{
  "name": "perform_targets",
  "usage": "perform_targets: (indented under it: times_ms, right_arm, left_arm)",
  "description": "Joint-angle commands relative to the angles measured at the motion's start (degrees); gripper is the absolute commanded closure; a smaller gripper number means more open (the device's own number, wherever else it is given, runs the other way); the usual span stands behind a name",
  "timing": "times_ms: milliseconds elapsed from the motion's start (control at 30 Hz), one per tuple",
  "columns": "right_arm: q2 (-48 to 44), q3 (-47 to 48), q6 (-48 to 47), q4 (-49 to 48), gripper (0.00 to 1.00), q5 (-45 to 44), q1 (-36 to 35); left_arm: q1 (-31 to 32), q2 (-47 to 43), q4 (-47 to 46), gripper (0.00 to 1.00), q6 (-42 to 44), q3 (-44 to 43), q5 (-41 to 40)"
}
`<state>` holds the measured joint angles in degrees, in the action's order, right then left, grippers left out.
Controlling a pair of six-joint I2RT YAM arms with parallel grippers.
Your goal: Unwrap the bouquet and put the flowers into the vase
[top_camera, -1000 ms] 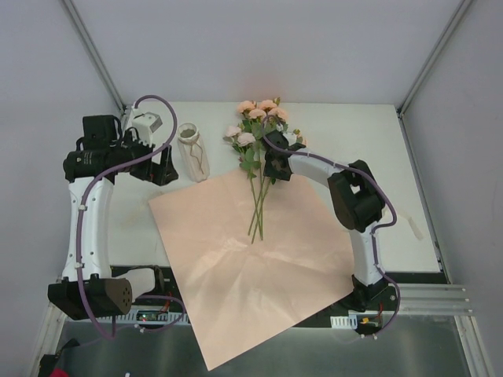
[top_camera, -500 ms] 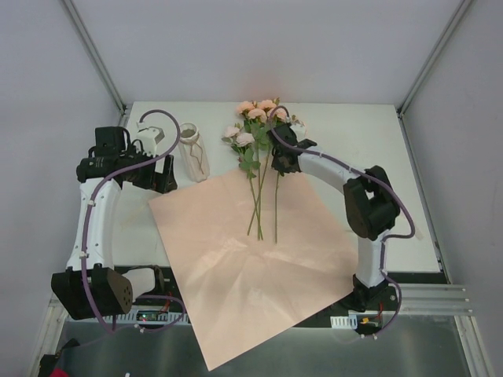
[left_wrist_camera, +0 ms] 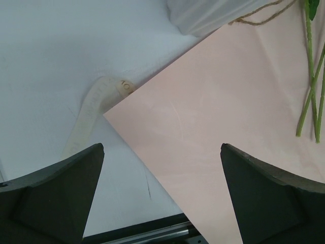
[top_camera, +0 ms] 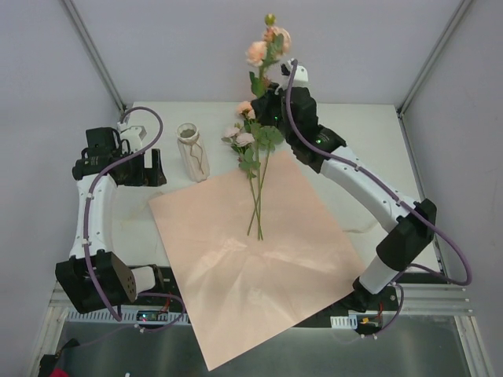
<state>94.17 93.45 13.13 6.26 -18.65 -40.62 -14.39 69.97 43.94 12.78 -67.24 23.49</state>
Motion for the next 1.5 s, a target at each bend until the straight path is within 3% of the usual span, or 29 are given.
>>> perform_targets:
  times_ms: [0, 33, 100, 267, 567, 1133, 1467]
  right_arm:
    - [3.29, 3.42, -8.38, -32.59, 0.99, 16.42, -3.15]
    - [4.43, 3.41, -7.07, -38.46, 0.99, 22.11, -3.32]
    - [8.30, 5.85, -6.35, -51.27, 0.99, 25.49, -4.20]
    - [15.94, 16.66, -6.10, -57.58, 0.99, 28.06, -5.87]
    - [22.55, 27.39, -2.67, -60.40, 0.99, 27.01, -6.31]
    - [27.99, 27.40, -4.60, -66.11, 0.99, 25.25, -6.31]
    - [32.13, 28.19, -4.25, -63.23, 0.99, 25.86, -5.43]
  left_arm:
    - [-0.72, 0.60, -2.54, 0.01, -1.97, 1.32, 0.60]
    - [-0.99, 0.95, -3.07, 0.01, -1.88, 2.02, 0.42]
    - [-1.43, 1.22, -3.60, 0.01, -1.62, 2.90, 0.42]
    - [-2.30, 0.43, -4.21, 0.01, -0.47, 5.89, 1.91]
    - [-3.27, -0.72, -5.09, 0.01, 0.32, 8.18, 3.76]
    - [-3.45, -3.35, -5.18, 0.01, 0.14, 8.44, 6.31]
    - [-3.54, -4.76, -4.83, 0.01, 0.67, 9.50, 7.01]
